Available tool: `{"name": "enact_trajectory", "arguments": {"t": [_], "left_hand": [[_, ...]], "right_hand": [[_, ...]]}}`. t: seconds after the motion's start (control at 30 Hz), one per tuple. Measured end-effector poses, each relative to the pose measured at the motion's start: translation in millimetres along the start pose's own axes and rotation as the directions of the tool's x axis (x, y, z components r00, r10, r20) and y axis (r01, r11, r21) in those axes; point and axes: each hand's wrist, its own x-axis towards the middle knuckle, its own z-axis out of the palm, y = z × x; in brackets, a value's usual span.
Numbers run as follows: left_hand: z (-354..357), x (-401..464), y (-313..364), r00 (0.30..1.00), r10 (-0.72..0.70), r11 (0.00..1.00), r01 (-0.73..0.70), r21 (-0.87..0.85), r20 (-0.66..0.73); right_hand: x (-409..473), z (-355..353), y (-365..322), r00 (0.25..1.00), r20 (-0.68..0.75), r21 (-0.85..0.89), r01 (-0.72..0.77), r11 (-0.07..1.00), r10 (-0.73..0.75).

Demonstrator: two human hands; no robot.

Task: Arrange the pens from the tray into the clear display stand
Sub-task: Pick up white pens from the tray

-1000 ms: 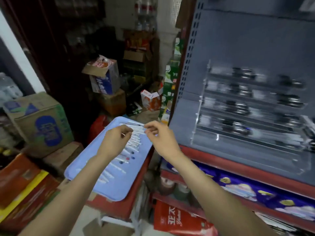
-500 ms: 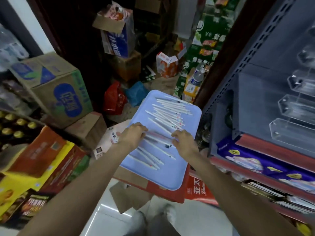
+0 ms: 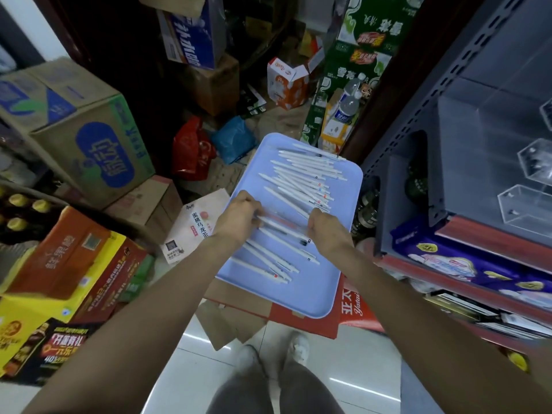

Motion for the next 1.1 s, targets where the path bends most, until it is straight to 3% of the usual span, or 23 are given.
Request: {"name": "enact_trajectory", "arguments": {"t": [0.07,0.13,0.2,0.27,0.37,0.47,0.57,0.63,0.87,0.97,1.1], "left_hand": [[-0.3,3.2,-4.1,0.996,-0.057,0.998,0.059,0.03,-0.068],[1.7,-2.0,-5.4,0.993,-0.086,0.996,0.082,-0.046,-0.085],[0.0,-5.2,-1.0,0.995,-0.039,0.999,0.037,-0.014,-0.089],[0.3,-6.5,4.1,0.992,-0.063,0.992,0.05,-0.116,-0.109],[-4.8,-7.4,20.0,0.972,-0.154,0.949,0.096,-0.299,-0.178],[-15.7,-6.6,51.1,0.967,-0.237,0.804,0.139,-0.578,-0.096],[-25.9,-7.5,96.1,0.988,-0.151,0.674,0.094,-0.732,-0.012],[-31.0,-6.9,127.0,0.997,-0.075,0.634,0.024,-0.773,-0.03],[-35.5,-12.4,235.5,0.975,0.138,0.743,-0.219,-0.632,-0.176],[-23.1,-19.0,279.2,0.941,0.315,0.86,-0.339,-0.381,-0.125],[-3.3,-29.2,346.6,0.881,0.472,0.859,-0.469,-0.205,-0.038]], "right_hand": [[0.8,3.1,-0.6,0.999,0.036,-0.015,0.013,1.0,-0.013],[-0.3,5.1,0.6,0.997,0.075,-0.051,0.038,0.998,-0.034],[-1.9,5.4,1.8,0.996,0.083,-0.065,0.05,0.997,-0.045],[-5.8,0.7,3.6,0.997,0.071,-0.019,0.042,0.999,-0.04],[-15.7,-14.6,8.5,0.998,0.023,0.255,0.044,0.966,-0.052],[-34.9,-38.2,11.3,0.997,-0.01,0.572,0.073,0.817,-0.082],[-52.4,-61.0,17.7,0.991,-0.083,0.646,0.136,0.751,-0.108],[-63.8,-76.1,26.3,0.985,-0.133,0.657,0.173,0.734,-0.113],[-117.5,-144.7,91.1,0.895,-0.445,0.635,0.35,0.689,-0.045],[-149.1,-178.0,132.5,0.825,-0.564,0.655,0.432,0.62,0.021],[-176.2,-207.6,193.9,0.812,-0.584,0.691,0.492,0.53,0.009]]}}
